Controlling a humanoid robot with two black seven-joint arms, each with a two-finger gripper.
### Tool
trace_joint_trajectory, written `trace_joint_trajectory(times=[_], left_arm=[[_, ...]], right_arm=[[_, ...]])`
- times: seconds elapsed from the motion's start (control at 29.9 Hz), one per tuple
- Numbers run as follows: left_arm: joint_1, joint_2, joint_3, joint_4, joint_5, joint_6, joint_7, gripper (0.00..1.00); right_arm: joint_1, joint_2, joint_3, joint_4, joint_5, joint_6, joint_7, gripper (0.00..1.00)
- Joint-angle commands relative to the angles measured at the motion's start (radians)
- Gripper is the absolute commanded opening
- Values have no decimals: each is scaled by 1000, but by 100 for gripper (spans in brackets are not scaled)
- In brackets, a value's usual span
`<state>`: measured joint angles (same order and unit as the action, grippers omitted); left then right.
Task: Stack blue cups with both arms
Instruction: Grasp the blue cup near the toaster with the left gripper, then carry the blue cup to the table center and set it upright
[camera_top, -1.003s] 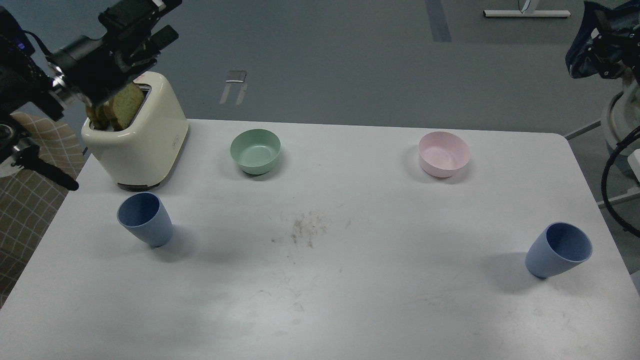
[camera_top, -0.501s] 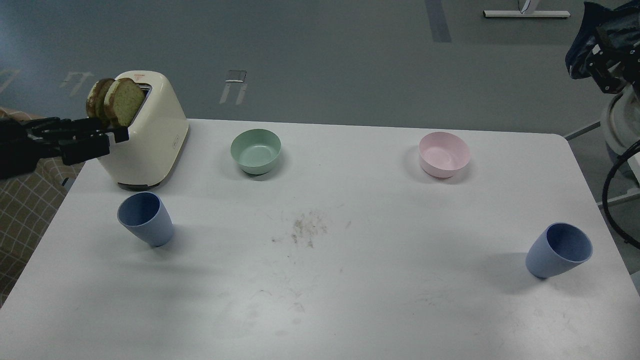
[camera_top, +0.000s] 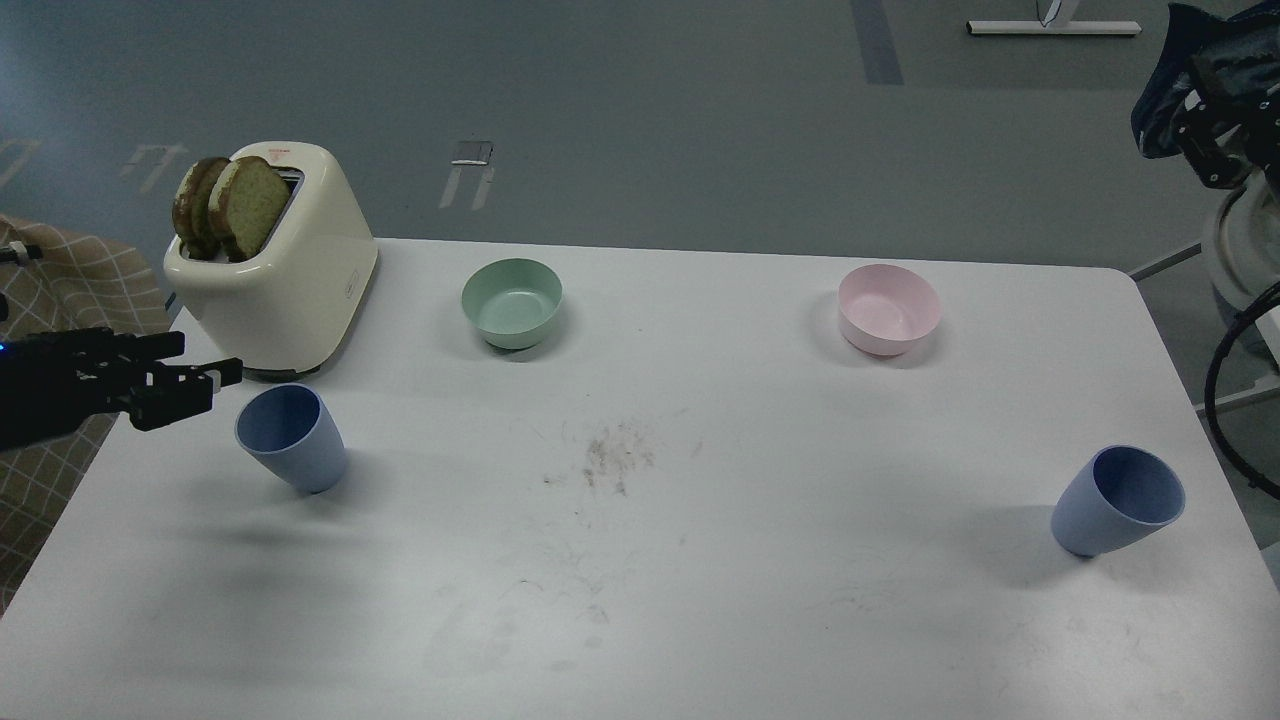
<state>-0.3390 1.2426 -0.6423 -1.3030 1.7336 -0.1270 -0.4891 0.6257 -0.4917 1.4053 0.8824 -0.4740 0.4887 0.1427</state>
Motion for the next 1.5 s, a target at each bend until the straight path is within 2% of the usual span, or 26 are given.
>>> trace_joint_trajectory(times=[0.0,0.07,0.4,0.47,0.53,0.57,0.6,0.67,0.74,0.77,1.14,1.34,1.4,1.47], left_arm=[[-2,-57,4,60,6,-26,0,76],[-2,-69,4,64,6,-33,0,71],[-2,-109,33,79,4,-28,0,66],[-2,-110,35,85,6,-28,0,58],[-2,-117,35,88,6,-29,0,42],[-2,-117,35,88,6,-28,0,38],[-2,-118,35,90,6,-29,0,27],[-2,-118,35,93,6,-30,0,17],[-2,-120,35,94,9,-30,0,3],[0,-120,35,94,9,-30,0,0],[-26,-109,33,76,7,-30,0,0],[-184,-94,35,-4,9,-48,0,0],[-254,-94,35,-47,24,-92,0,0],[-355,-136,35,-88,117,-178,0,0]], right_arm=[[-1,-1,0,1,0,0,0,100],[-3,-1,0,1,0,0,0,100],[-9,-1,1,3,0,0,-2,100],[-11,-1,1,3,0,0,0,100],[-12,-10,1,3,0,0,0,100],[-12,-11,1,3,0,0,0,100],[-12,-11,1,3,-2,0,0,100],[-14,-11,1,3,0,0,0,100],[-15,-11,1,3,0,0,-2,100],[-17,-11,1,3,0,0,0,100],[-24,-16,3,1,0,0,0,100],[-32,-22,6,3,0,0,0,100],[-35,-22,18,3,0,0,0,100],[-49,-24,35,3,0,0,0,100]])
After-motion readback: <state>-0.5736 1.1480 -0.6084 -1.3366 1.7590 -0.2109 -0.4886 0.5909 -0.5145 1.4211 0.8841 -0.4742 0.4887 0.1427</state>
